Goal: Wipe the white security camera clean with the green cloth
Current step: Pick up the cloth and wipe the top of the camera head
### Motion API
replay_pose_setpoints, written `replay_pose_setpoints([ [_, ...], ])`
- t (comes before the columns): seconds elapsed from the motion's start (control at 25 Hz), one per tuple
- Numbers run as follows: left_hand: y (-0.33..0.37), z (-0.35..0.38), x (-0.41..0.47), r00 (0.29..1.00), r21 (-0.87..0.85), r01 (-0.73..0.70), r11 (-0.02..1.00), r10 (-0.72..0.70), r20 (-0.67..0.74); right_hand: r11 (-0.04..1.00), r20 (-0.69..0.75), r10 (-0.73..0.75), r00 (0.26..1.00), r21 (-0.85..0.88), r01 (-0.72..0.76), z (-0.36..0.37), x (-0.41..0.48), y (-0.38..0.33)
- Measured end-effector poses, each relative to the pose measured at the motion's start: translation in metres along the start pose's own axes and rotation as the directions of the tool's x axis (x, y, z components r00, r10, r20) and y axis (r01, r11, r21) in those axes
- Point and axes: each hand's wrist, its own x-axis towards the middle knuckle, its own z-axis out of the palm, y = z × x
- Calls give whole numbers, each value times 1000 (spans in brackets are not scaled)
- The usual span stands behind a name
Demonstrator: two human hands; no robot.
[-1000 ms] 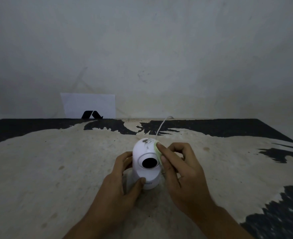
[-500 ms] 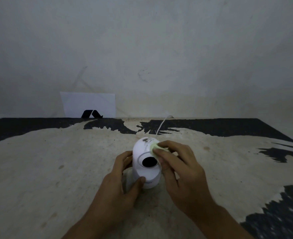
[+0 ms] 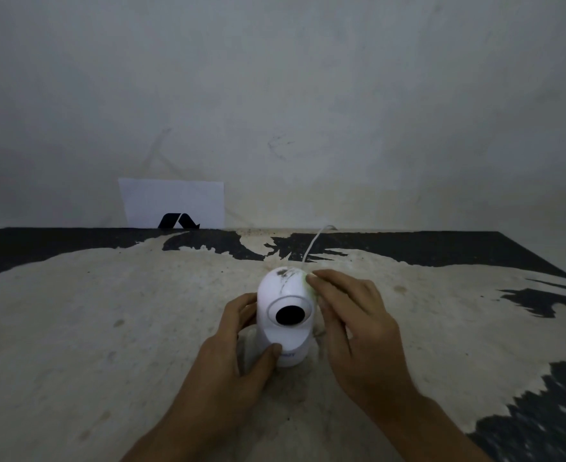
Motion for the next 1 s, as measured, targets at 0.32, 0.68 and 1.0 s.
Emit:
replay_pose_setpoints([
  [0.32, -1, 2, 1, 999, 42, 31, 999, -29, -40, 965, 133, -232, 964, -91, 245, 0, 1, -19],
  [0.68, 1, 0, 0, 1000, -12, 4, 1000, -4, -2, 997, 13, -50, 999, -65, 51, -5, 5, -9],
  [1.0, -2, 1, 1, 1000, -30, 1, 1000, -1, 1, 990, 56, -143, 988, 16, 143, 1, 3, -7],
])
